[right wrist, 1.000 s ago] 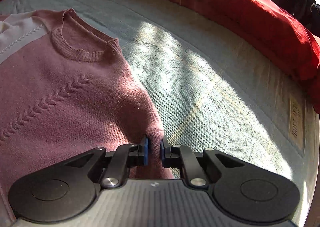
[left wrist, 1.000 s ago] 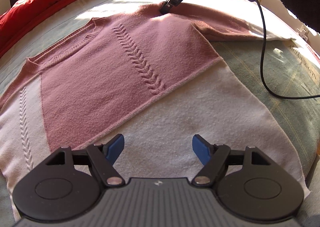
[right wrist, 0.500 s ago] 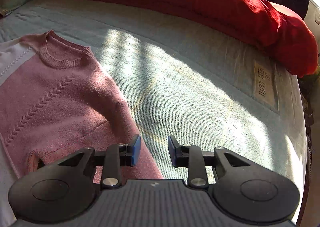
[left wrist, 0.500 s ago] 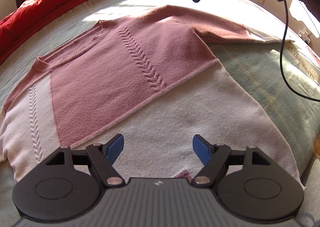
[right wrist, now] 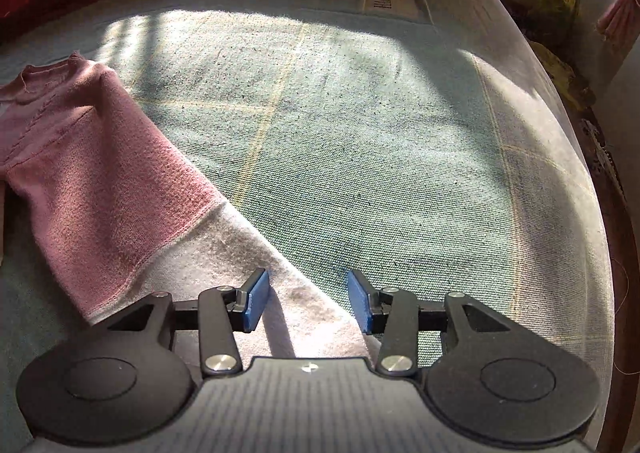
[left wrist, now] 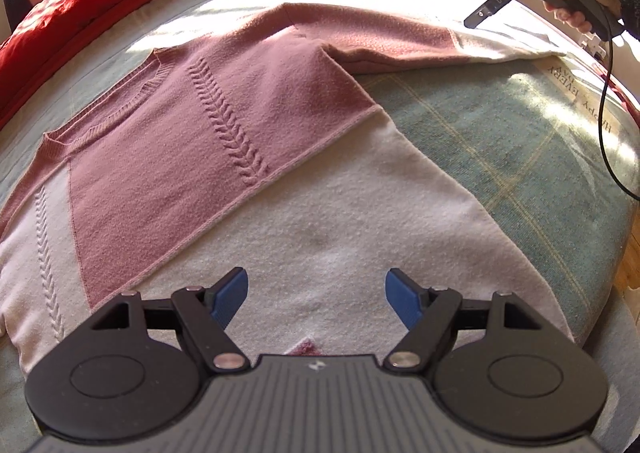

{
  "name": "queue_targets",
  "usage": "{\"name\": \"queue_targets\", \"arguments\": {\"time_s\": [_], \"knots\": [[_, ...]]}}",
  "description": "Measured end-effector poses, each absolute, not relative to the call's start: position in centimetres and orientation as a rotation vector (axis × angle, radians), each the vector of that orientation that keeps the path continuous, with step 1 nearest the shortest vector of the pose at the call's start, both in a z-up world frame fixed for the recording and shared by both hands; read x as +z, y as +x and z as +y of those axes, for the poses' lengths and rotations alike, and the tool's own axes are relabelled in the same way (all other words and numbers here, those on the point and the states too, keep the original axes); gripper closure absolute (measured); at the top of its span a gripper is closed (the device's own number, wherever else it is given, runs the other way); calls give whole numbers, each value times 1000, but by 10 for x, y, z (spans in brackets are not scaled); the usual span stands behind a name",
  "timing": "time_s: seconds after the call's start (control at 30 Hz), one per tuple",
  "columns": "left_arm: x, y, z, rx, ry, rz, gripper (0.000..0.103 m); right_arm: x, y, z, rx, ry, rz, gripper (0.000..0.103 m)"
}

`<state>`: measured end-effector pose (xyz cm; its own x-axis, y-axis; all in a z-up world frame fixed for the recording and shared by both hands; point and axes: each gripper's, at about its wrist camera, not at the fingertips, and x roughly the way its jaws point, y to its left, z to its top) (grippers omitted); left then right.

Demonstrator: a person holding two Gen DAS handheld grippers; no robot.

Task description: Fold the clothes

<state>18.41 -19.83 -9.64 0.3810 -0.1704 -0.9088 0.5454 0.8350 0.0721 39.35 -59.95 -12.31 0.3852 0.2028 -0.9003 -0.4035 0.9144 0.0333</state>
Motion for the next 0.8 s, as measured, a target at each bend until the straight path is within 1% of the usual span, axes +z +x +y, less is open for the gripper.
{"name": "queue_targets", "arguments": {"time_s": [0.1,0.13,0.17,0.2,0.27,0.3,0.4,0.67,0.8], "knots": [[-97,184,-206,-477,407,1096,27,-125,389,-598,450,-211,1122,52],[-98,184,-208,-478,410,1097,27,-125,389,-596,458,-226,1124,53],[-98,185,-209,-477,413,1099,27,-124,388,-595,464,-237,1125,59],[-98,185,-210,-476,416,1100,27,-123,388,-593,469,-249,1126,73],[-98,184,-212,-475,425,1101,27,-120,385,-590,466,-293,1113,89],[-98,184,-213,-477,429,1101,27,-117,383,-590,464,-304,1108,93],[-97,182,-214,-483,433,1100,27,-108,382,-589,444,-333,1085,99],[-94,180,-213,-480,429,1093,27,-90,406,-583,336,-389,996,99],[-93,182,-209,-465,418,1100,27,-107,421,-581,265,-422,1036,98]]}}
